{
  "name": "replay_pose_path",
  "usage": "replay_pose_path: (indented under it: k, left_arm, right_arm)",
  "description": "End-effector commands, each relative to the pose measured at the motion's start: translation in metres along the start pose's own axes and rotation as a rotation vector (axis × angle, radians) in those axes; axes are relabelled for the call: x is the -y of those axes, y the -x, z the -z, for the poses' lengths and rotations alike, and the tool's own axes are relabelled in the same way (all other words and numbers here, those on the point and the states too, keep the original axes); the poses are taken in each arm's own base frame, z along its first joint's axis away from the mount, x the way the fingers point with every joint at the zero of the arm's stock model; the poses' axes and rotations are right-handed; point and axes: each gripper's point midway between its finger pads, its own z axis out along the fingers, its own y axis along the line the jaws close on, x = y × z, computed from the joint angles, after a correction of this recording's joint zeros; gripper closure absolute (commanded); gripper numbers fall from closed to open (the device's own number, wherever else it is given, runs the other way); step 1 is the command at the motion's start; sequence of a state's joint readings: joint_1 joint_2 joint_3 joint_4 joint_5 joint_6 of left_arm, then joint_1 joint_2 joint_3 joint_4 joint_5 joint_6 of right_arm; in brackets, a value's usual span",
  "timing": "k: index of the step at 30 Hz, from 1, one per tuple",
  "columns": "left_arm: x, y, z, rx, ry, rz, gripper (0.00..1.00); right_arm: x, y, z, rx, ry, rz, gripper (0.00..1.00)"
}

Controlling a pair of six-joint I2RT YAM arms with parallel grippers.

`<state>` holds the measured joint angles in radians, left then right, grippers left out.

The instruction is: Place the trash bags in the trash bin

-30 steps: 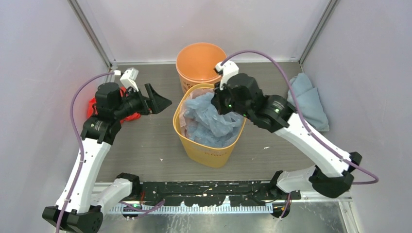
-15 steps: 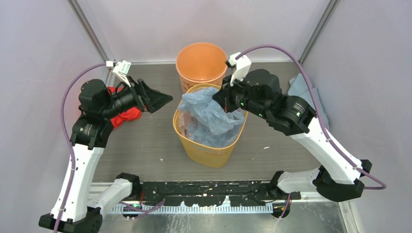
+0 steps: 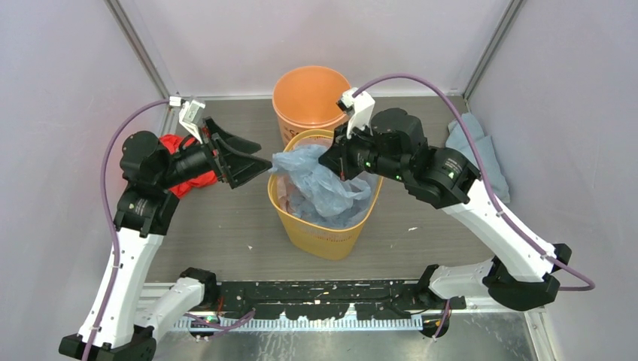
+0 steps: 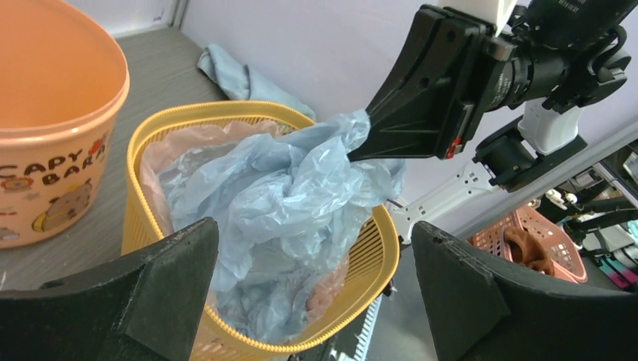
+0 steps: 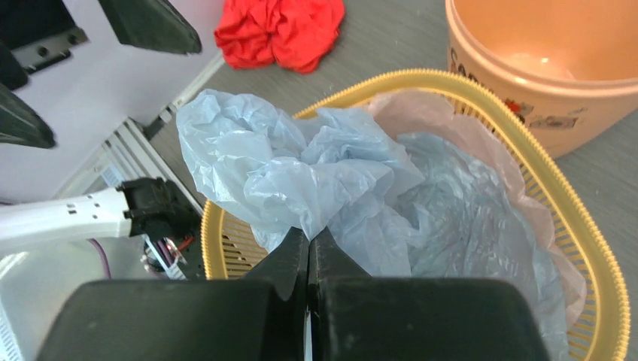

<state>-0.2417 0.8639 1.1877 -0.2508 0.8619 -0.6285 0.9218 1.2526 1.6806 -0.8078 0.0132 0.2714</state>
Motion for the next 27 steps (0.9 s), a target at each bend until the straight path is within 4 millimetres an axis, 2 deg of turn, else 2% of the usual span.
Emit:
replay_pose_path:
  k: [1,4,7,12,15,19,23,27]
  left_arm:
    - [0.013,0.012,0.000,0.031,-0.049,-0.080,0.00]
    - [0.002,0.009,0.003,0.021,0.021,-0.087,0.00]
    - [-0.003,0.000,0.009,0.002,0.066,-0.086,0.00]
    - [-0.024,-0.027,0.022,-0.069,0.196,-0.034,0.03]
    - [-0.033,-0.049,0.028,-0.118,0.234,0.021,0.08]
    - [-0.042,-0.067,0.030,-0.138,0.252,0.070,0.07]
    - [-0.068,-0.077,0.029,-0.221,0.354,0.106,0.08]
    - [-0.095,-0.087,0.018,-0.279,0.430,0.096,0.09]
  right_arm:
    - [-0.009,0.063,0.039,0.229,0.007,-0.011,0.99]
    - [0.016,0.082,0.067,0.320,-0.135,-0.019,0.99]
    - [0.037,0.097,0.105,0.421,-0.247,-0.035,0.99]
    - [0.071,0.111,0.170,0.574,-0.425,-0.075,0.99]
    - [0.082,0.113,0.195,0.622,-0.481,-0.076,0.99]
    - [0.086,0.110,0.199,0.619,-0.506,-0.064,0.99]
    - [0.087,0.105,0.189,0.602,-0.507,-0.058,0.99]
    - [0.088,0.099,0.180,0.584,-0.507,-0.059,0.99]
